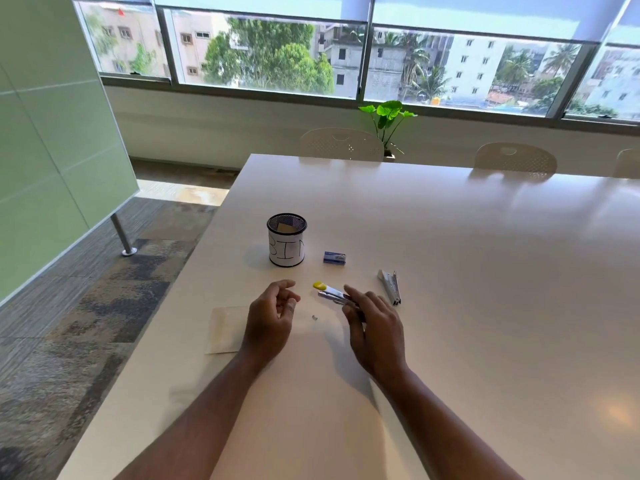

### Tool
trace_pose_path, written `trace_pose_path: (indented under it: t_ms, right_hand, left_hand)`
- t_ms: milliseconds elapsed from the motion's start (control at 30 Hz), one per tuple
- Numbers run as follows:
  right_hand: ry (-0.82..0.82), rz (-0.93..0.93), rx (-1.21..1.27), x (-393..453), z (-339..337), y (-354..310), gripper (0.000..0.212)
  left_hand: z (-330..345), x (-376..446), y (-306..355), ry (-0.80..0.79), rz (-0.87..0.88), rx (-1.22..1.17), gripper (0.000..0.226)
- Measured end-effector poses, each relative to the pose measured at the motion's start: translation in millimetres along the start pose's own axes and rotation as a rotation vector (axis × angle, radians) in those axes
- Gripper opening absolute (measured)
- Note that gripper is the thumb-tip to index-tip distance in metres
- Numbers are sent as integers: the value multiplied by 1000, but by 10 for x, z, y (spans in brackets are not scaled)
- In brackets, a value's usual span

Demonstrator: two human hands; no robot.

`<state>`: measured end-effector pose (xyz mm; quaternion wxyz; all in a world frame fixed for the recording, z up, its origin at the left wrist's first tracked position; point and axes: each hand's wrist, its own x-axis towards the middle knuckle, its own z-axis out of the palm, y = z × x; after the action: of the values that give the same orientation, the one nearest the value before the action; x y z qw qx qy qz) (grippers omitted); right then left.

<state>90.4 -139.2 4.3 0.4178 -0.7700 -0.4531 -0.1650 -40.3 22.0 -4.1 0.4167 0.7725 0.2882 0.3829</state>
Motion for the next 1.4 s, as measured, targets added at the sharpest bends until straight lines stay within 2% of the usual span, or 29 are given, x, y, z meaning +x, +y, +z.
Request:
trace_pose_path:
  t_ms: [133, 300, 333, 433, 567, 667, 733, 867, 1067, 1200, 1400]
  right_hand:
    - [25, 121, 137, 9, -2, 55, 28]
    - [-163, 86, 229, -5, 26, 66, 25]
    - [-205, 92, 272, -5, 20, 73, 24]
    - [-286, 219, 484, 28, 22, 101, 23]
    - [-386, 337, 639, 105, -34, 115, 23]
    - [-521, 354, 570, 212, -124, 117, 42]
    - [-601, 306, 415, 297, -165, 88, 46]
    - [-663, 123, 25, 415, -223, -2, 39]
    - [-664, -76, -305, 447, -293, -79, 34]
    - [-588, -125, -371, 423, -246, -121, 32]
    - [-502, 15, -264, 318, -178, 13, 25]
  left_hand:
    - [22, 11, -41, -28, 24, -13, 31]
    - [5, -12, -26, -173, 92, -6, 49]
    - [5, -13, -12, -202, 109, 2, 48]
    - [11, -6, 21, -195, 159, -6, 27]
    - [16, -7, 50, -178, 138, -26, 25]
    - [36, 1, 43, -199, 80, -45, 24]
    - [39, 6, 29, -201, 57, -41, 22]
    - [26, 2, 34, -186, 34, -20, 18]
    - [17, -5, 71, -195, -2, 8, 25]
    - [-2, 9, 77, -174, -51, -45, 29]
    - [13, 11, 76, -42, 2, -17, 23]
